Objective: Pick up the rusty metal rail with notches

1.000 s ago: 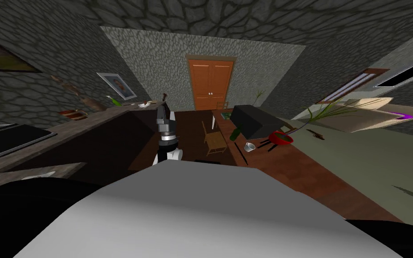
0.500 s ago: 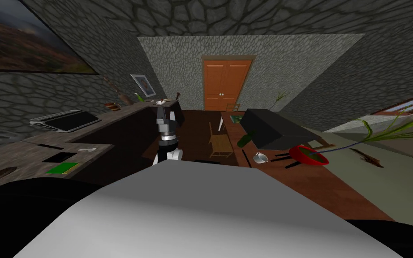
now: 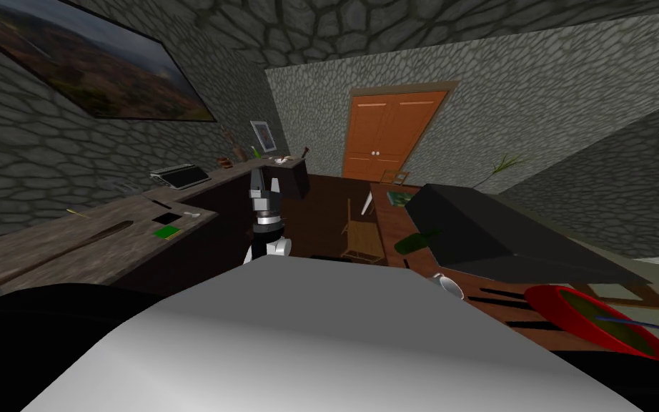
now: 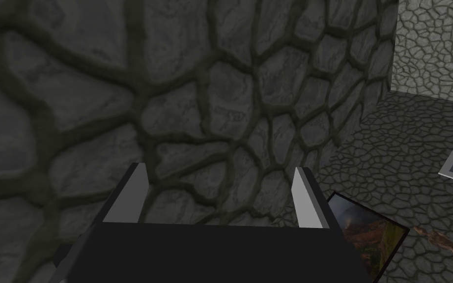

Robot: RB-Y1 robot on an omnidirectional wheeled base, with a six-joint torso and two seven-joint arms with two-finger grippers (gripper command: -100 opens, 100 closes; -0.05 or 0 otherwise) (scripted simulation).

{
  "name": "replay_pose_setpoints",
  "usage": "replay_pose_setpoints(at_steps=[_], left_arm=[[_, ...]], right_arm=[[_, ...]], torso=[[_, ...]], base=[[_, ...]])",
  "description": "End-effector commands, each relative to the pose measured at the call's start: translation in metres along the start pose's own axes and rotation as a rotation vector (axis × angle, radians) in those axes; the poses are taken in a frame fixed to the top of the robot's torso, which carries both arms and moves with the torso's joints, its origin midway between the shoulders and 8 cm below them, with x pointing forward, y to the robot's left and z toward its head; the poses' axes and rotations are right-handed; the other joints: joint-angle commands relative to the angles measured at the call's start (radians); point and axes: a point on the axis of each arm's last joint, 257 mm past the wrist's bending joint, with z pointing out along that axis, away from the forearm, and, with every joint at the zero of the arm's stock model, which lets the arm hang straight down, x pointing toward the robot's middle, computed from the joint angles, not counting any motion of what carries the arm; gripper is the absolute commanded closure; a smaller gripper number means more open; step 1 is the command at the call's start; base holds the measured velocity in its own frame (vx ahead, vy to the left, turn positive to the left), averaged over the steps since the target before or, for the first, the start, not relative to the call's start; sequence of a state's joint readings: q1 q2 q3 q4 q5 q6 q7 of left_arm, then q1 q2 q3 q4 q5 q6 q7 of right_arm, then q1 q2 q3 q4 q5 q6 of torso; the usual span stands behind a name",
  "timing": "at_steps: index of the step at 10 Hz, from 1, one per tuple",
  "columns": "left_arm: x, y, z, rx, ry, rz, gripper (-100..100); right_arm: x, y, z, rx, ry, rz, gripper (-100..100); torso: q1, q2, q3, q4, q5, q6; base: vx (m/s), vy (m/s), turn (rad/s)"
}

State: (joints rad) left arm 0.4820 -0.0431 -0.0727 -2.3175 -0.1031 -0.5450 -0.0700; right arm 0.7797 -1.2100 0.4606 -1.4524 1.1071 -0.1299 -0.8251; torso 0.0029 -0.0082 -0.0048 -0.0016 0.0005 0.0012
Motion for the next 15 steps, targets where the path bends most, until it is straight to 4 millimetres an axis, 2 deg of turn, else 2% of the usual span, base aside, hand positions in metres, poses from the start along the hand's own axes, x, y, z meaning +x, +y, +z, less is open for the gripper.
replay_pose_setpoints(at_steps=[1,2,3,4,5,9,10,11,15], left_arm=[[0.0,0.0,0.0,0.0,0.0,0.0,0],[0.0,0.0,0.0,0.0,0.0,0.0,0],[0.0,0.0,0.0,0.0,0.0,0.0,0],[0.0,0.0,0.0,0.0,0.0,0.0,0],[0.0,0.0,0.0,0.0,0.0,0.0,0],[0.0,0.0,0.0,0.0,0.0,0.0,0],[0.0,0.0,0.0,0.0,0.0,0.0,0],[0.0,0.0,0.0,0.0,0.0,0.0,0],[0.0,0.0,0.0,0.0,0.0,0.0,0]], right_arm=[[0.015,-0.014,-0.003,0.028,0.03,-0.025,-100],[0.019,-0.017,-0.004,0.034,0.039,-0.033,-100],[0.015,-0.014,-0.004,0.028,0.03,-0.028,-100],[0.015,-0.014,-0.004,0.029,0.031,-0.028,0],[0.02,-0.013,0.003,0.031,0.029,-0.019,-100],[0.033,-0.008,0.019,0.031,0.026,0.002,-100],[0.03,-0.011,0.016,0.033,0.025,0.002,-100],[0.03,-0.011,0.017,0.032,0.026,0.0,100],[0.031,-0.009,0.017,0.028,0.027,0.002,100]], torso=[[0.0,0.0,0.0,0.0,0.0,0.0],[0.001,0.0,0.0,0.0,0.0,0.0],[0.001,0.001,0.0,0.0,0.0,0.001],[0.001,0.003,0.002,0.001,0.0,0.001],[0.001,0.005,0.003,0.001,0.0,0.001],[-0.001,0.007,0.004,0.002,0.0,0.001],[-0.001,0.007,0.004,0.002,0.0,0.001],[0.0,0.007,0.004,0.002,0.0,0.002],[-0.002,0.007,0.004,0.002,-0.001,0.001]], base=[[0.088,0.013,0.395],[0.078,0.009,0.231],[0.033,0.002,0.027],[0.007,0.0,-0.004],[0.002,-0.011,0.073],[-0.003,-0.025,0.06],[-0.001,-0.012,0.016],[0.0,0.0,0.0],[0.0,0.0,0.0]])
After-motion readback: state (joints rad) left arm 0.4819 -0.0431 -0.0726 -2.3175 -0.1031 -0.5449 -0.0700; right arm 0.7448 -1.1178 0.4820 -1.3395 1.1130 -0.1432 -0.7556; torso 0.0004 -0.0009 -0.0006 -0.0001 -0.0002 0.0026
